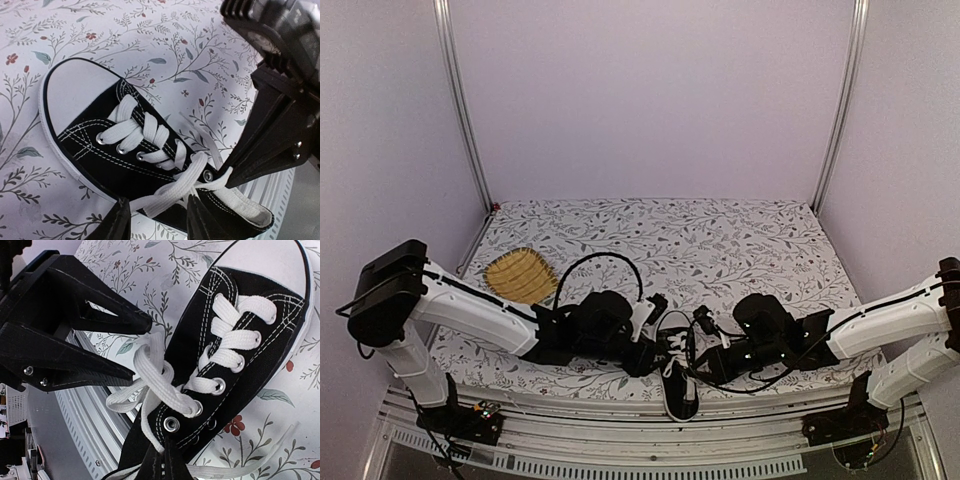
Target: Tie the shoes
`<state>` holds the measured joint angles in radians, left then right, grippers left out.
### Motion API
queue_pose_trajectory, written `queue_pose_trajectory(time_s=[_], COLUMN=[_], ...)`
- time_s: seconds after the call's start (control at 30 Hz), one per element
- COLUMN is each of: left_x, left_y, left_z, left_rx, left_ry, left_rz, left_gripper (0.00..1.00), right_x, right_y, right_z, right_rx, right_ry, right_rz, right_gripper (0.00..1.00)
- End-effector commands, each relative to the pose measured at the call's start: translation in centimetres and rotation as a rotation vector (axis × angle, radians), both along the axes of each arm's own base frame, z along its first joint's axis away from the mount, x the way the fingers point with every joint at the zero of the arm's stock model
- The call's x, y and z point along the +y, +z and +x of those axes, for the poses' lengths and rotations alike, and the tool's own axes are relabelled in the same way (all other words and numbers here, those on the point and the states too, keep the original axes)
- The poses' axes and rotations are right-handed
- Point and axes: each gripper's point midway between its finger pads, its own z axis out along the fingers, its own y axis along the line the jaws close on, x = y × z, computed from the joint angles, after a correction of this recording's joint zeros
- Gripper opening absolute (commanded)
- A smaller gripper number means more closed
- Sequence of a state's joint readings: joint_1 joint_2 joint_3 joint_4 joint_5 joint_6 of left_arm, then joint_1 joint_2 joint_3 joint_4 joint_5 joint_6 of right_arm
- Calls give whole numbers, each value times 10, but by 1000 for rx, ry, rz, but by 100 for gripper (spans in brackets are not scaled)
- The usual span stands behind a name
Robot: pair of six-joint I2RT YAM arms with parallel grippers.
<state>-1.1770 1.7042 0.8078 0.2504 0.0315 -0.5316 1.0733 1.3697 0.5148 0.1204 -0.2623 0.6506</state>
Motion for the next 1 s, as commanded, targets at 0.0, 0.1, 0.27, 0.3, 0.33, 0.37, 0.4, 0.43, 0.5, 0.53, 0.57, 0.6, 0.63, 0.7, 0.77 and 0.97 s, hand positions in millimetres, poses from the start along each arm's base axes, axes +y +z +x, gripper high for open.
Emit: queue_pose_trajectory(time_s=[0.0, 0.1, 0.27, 0.3, 0.33, 0.37, 0.4, 0.43, 0.5, 0.53, 0.57, 0.6, 0.63, 0.7, 0.77, 0.97], left_x=[-8, -7, -9, -9, -9, -9, -9, -9, -9, -9, -9, -9, -9, -8, -8, -8], left_y=[5, 3, 1, 1, 1, 0, 2, 2, 4, 6, 7, 8, 9, 10, 13, 15], left_z=[11, 12, 13, 14, 14, 15, 14, 15, 15, 16, 15, 15, 15, 15, 14, 14], left_rx=[-22, -23, -28, -27, -27, -27, -29, -29, -33, -33, -33, -33, -33, -33, -34, -33], left_ry=[7, 9, -1, 0, 0, 1, 1, 4, 8, 11, 10, 11, 12, 12, 11, 13], left_rz=[-23, -18, -19, -20, -20, -20, -24, -26, -34, -39, -45, -49, -54, -61, -72, -85], left_gripper=[36, 34, 25, 22, 20, 18, 15, 12, 4, 1, 0, 0, 0, 0, 0, 0], right_x=[4, 4, 3, 3, 2, 1, 0, 0, -1, -1, -2, -3, -4, -2, 0, 12], right_y=[5, 6, 8, 9, 9, 11, 13, 14, 19, 22, 23, 24, 24, 28, 29, 31], right_z=[2, 2, 2, 2, 3, 4, 5, 5, 7, 8, 9, 10, 11, 15, 18, 24], right_rx=[-4, -3, -4, -6, -7, -10, -12, -14, -23, -28, -31, -33, -36, -44, -48, -59], right_ry=[-3, -3, -7, -10, -15, -24, -29, -34, -45, -49, -55, -64, -71, -81, -87, -78], right_rz=[10, 12, 15, 15, 12, 12, 11, 11, 13, 15, 12, 8, 3, 1, -3, -7], right_gripper=[2, 2, 2, 2, 2, 2, 2, 2, 2, 2, 2, 2, 2, 2, 2, 2])
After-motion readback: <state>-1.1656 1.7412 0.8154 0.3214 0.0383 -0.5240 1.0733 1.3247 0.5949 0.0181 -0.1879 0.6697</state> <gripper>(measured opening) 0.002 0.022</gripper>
